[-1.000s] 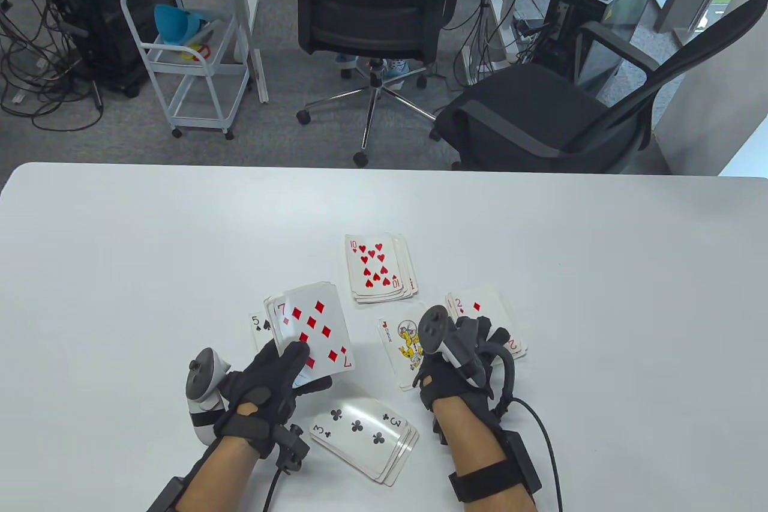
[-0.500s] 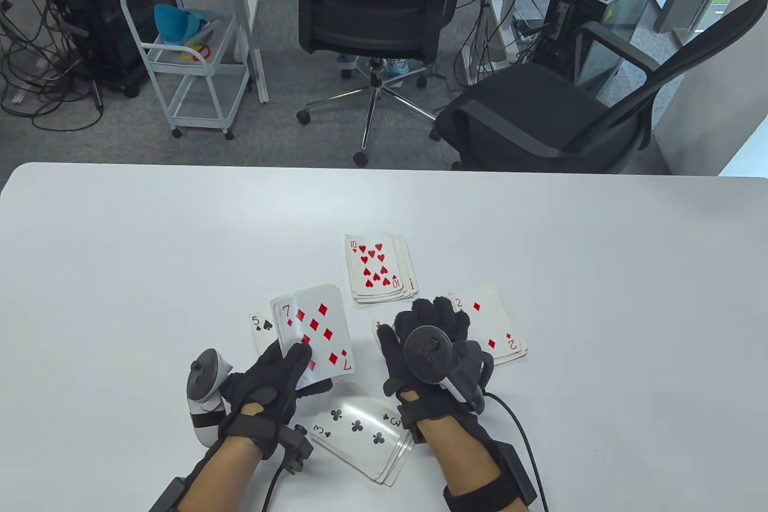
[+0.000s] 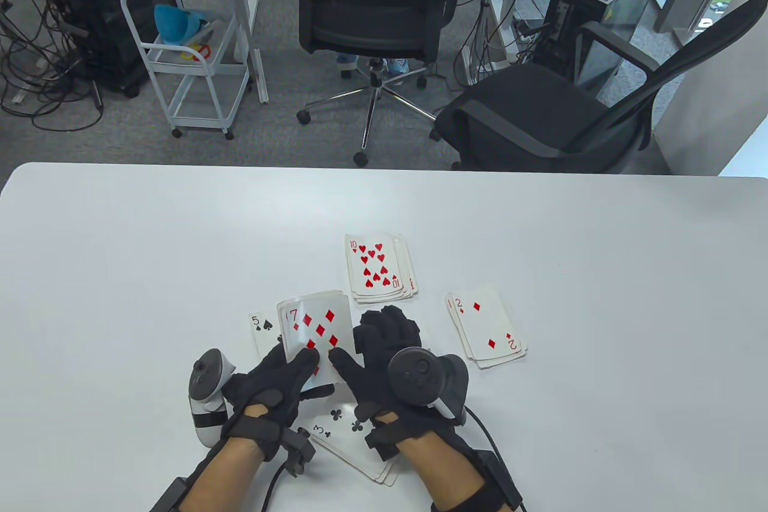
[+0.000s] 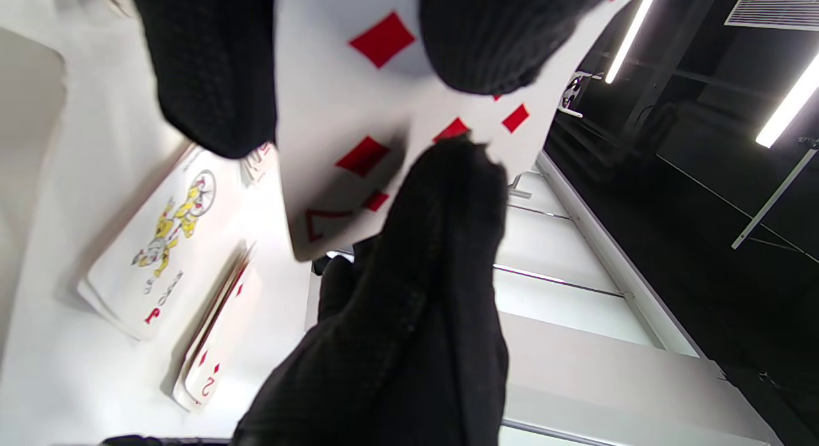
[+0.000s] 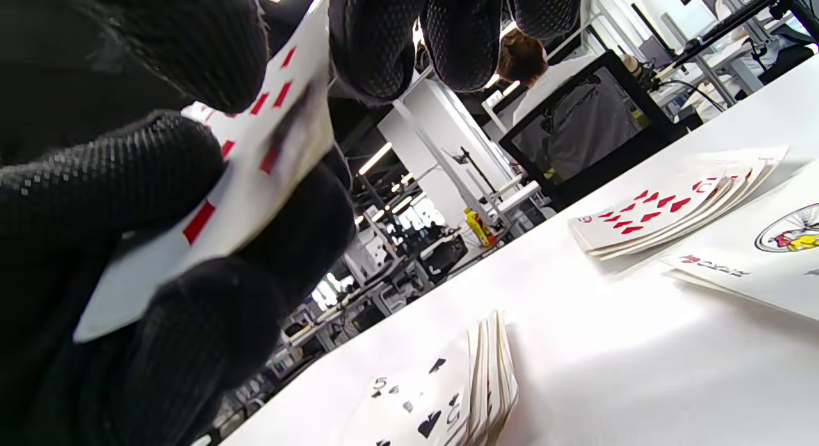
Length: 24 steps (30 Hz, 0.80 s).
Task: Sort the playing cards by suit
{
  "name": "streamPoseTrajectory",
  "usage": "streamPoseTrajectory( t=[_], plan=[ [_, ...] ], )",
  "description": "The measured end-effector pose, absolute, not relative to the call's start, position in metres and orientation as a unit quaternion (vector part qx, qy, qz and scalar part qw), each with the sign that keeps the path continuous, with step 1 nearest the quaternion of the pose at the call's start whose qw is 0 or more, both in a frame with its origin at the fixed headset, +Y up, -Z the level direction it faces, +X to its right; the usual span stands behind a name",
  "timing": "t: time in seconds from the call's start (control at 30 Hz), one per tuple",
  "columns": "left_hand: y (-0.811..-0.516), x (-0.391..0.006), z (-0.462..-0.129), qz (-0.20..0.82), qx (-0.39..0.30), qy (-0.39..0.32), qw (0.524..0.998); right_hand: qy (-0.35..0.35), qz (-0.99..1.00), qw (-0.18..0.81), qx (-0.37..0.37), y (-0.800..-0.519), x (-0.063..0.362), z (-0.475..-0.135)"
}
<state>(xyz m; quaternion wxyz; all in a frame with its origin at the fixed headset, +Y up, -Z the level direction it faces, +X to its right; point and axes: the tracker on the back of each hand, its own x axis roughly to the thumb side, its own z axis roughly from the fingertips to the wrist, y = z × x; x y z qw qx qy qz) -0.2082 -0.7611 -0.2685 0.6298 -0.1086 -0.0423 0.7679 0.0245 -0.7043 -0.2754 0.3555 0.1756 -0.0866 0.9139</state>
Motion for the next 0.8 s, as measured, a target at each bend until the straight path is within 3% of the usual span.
streamPoseTrajectory(
  t=[0.23, 0.43, 0.8],
  plan=[
    [-0.76, -0.212, -0.267, 0.779, -0.093, -0.033, 0.62, -0.083, 0.917, 0.34, 0.192, -0.705, 0.019, -0.273],
    [-0.765, -0.21, -0.267, 0.801, -0.106, -0.033, 0.589, -0.123, 0.904, 0.367, 0.184, -0.701, 0.021, -0.271],
    [-0.765, -0.208, -0.268, 0.801, -0.11, -0.046, 0.587, -0.157, 0.903, 0.371, 0.151, -0.695, 0.039, -0.278]
  ],
)
